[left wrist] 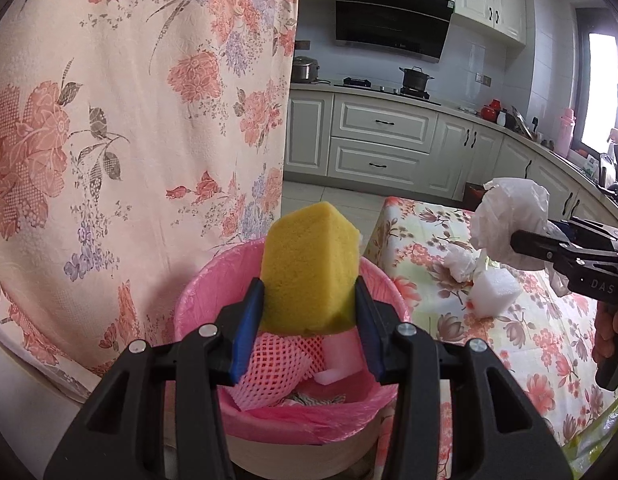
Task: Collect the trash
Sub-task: 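Carry the sponge and plastic bag to the pink bin and release both, then move both open tools back over the white foam block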
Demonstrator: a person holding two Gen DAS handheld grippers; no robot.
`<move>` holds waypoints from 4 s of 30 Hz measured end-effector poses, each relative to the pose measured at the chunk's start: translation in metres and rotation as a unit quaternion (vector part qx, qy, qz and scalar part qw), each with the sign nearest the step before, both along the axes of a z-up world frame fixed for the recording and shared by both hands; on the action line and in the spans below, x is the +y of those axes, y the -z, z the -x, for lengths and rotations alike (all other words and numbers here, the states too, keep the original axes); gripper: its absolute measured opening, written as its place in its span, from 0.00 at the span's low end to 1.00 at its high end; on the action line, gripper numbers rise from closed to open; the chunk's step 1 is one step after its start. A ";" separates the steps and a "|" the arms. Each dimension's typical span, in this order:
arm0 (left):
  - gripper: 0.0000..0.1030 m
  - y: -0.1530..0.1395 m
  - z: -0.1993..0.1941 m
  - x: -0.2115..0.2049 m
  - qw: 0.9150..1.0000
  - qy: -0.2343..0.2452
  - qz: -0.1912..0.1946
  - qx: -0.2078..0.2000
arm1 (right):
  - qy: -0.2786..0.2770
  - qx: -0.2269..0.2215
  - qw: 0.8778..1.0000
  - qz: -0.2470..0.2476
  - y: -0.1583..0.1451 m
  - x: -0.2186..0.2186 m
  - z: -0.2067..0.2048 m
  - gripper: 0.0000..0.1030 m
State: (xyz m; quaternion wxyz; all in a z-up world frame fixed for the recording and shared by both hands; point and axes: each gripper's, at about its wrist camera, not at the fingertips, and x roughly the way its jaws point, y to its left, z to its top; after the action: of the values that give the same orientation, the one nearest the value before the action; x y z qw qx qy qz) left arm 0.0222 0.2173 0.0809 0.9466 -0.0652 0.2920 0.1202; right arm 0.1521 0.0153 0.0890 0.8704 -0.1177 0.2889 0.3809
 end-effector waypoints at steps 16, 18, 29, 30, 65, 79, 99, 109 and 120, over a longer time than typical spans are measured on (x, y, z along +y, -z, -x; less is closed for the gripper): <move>0.42 0.000 0.004 0.033 1.000 -0.024 0.013 -0.009 | -0.047 0.023 0.998 0.020 0.012 0.098 -0.009 0.46; 0.42 0.000 0.003 0.035 1.000 -0.025 0.014 -0.009 | -0.050 0.026 0.998 0.022 0.016 0.105 -0.010 0.46; 0.42 0.001 -0.002 0.042 0.999 -0.029 0.017 -0.008 | -0.060 0.040 0.997 0.039 0.032 0.135 -0.019 0.50; 0.42 0.001 -0.002 0.042 0.999 -0.029 0.017 -0.008 | -0.060 0.040 0.997 0.041 0.033 0.138 -0.020 0.54; 0.61 0.027 -0.047 0.060 0.997 -0.071 0.014 0.034 | -0.015 0.033 0.999 0.040 0.038 0.087 -0.034 0.70; 0.61 0.016 -0.039 0.039 0.999 -0.048 0.016 0.017 | 0.022 0.031 0.999 0.027 0.036 0.036 -0.044 0.75; 0.64 0.006 -0.066 -0.036 1.000 0.019 0.014 0.016 | 0.146 0.028 0.989 0.008 0.038 -0.122 -0.076 0.78; 0.66 0.013 -0.090 -0.086 0.998 0.058 0.011 0.030 | 0.184 0.043 0.982 -0.002 0.056 -0.179 -0.085 0.79; 0.66 0.036 -0.123 -0.144 0.993 0.104 0.023 0.057 | 0.199 0.063 0.978 -0.016 0.077 -0.214 -0.100 0.79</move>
State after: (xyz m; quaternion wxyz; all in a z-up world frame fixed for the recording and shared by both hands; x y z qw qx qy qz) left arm 0.1455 0.0736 0.0450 0.9341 -0.0492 0.3532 0.0175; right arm 0.2525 -0.1983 0.0118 0.9106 -0.0201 0.3544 0.2116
